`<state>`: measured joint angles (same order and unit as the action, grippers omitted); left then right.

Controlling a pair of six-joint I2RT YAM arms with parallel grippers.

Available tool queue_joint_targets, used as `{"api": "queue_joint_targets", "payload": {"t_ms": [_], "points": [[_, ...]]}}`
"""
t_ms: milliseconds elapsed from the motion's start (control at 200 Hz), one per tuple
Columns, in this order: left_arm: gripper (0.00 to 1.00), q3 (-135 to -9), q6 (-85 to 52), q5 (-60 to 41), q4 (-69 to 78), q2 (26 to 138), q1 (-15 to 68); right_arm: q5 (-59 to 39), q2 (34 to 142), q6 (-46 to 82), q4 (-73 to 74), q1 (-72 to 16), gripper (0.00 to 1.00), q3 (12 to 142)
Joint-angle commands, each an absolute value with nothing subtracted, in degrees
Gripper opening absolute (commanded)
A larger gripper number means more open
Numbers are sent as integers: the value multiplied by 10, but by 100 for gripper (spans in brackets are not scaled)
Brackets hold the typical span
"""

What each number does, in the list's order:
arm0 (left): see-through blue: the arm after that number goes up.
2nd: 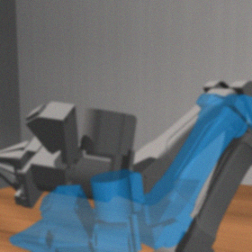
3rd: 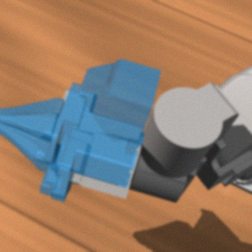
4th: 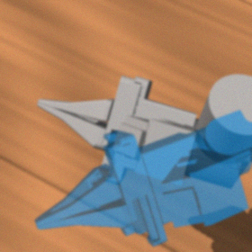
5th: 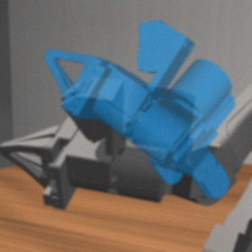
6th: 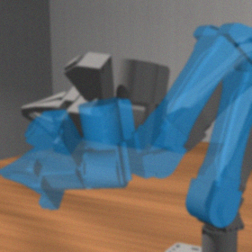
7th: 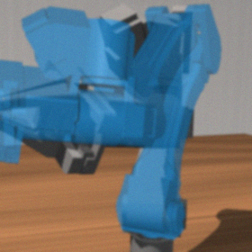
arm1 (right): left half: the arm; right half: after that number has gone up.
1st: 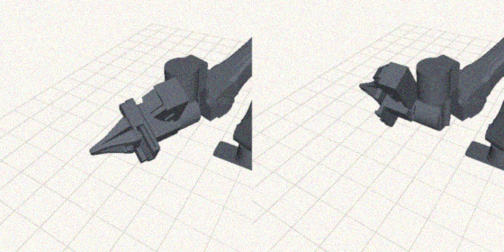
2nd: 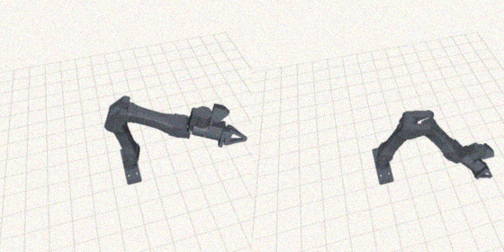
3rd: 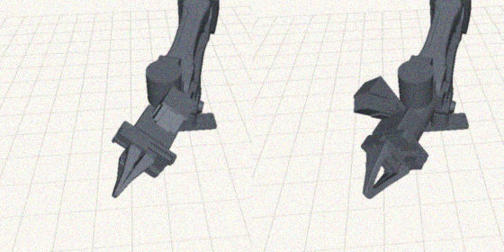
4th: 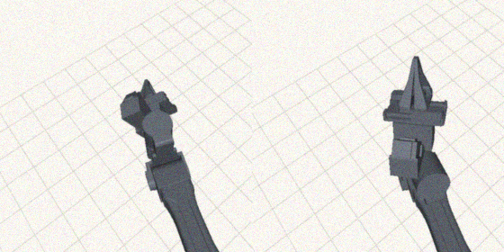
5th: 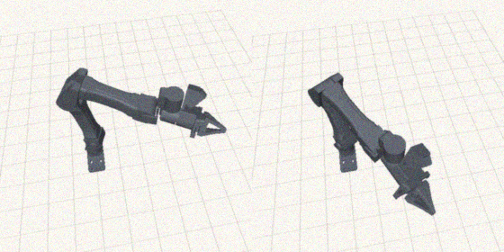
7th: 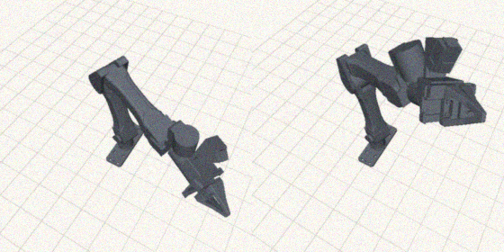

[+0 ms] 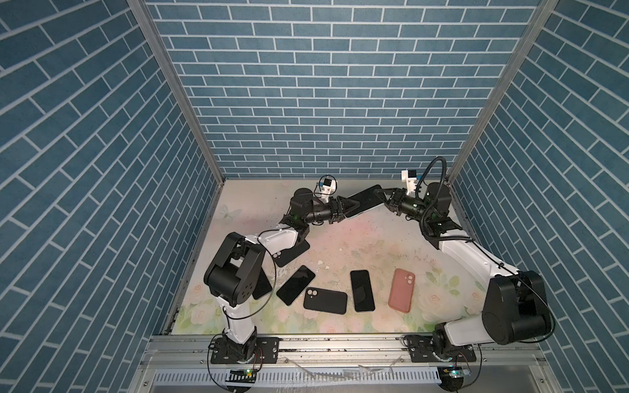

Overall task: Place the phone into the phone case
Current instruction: 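Raise the cased phone upright between both grippers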

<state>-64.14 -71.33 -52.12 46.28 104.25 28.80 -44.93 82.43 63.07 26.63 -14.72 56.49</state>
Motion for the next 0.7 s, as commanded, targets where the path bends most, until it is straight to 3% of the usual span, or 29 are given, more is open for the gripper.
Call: {"api": "queue_joint_targets", "payload": {"t_ms": [0, 145, 310, 470, 695], "points": [[40, -647, -720, -522, 513, 1022, 290, -470, 826, 672, 331, -148, 0, 565], [28, -650, -739, -523, 541, 1025, 290, -482, 829, 683, 352, -146, 0, 566], [16, -653, -748, -532, 555, 1027, 290, -492, 831, 684, 373, -144, 20, 572], [12, -650, -780, -532, 598, 1030, 290, -503, 844, 709, 438, -134, 35, 574], [9, -651, -819, -534, 642, 1037, 290, -514, 889, 751, 515, -123, 38, 608]]}}
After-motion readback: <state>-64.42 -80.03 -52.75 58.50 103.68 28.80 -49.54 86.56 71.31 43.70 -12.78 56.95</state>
